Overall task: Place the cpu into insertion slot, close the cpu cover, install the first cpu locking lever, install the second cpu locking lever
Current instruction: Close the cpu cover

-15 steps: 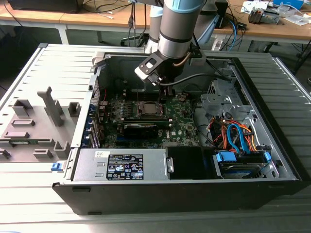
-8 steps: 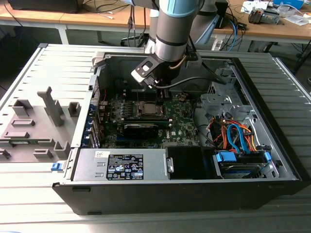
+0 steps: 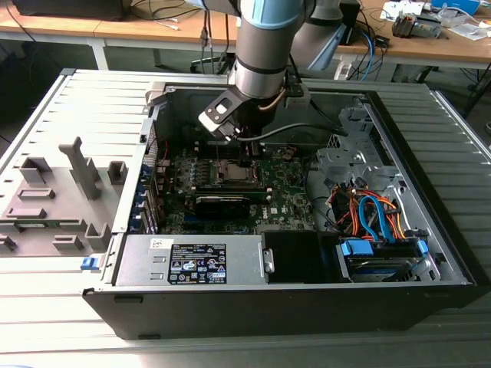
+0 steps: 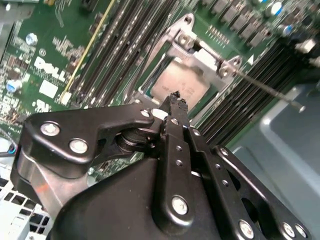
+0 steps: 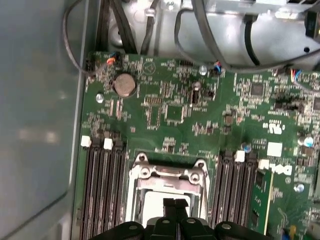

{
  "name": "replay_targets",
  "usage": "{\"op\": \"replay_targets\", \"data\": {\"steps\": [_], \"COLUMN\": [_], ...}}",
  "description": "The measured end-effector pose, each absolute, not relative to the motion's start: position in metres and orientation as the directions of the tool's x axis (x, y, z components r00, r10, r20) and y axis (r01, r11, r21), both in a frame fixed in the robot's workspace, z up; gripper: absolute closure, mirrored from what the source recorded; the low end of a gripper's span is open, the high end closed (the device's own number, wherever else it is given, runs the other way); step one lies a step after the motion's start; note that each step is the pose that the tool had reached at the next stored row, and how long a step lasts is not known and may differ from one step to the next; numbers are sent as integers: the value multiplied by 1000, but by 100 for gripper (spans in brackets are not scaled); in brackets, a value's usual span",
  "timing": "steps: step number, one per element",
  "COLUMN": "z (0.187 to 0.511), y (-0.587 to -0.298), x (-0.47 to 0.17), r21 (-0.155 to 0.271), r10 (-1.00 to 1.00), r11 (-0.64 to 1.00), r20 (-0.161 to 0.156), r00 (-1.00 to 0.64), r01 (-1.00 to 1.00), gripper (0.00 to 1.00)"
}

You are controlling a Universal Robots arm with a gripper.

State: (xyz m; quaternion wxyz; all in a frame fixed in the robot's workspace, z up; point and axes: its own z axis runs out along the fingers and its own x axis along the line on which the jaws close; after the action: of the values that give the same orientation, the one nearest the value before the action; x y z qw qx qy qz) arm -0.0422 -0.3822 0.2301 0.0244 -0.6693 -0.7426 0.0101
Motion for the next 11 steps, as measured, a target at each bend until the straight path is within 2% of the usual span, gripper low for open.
{"op": "replay_targets", "data": {"steps": [11], "z": [225], "y": [-382], "x": [-65], "r21": [-48], "r10": [994], "r11": [104], "r20": [23], "r00": [-103], "r01": [993], "gripper": [89]}}
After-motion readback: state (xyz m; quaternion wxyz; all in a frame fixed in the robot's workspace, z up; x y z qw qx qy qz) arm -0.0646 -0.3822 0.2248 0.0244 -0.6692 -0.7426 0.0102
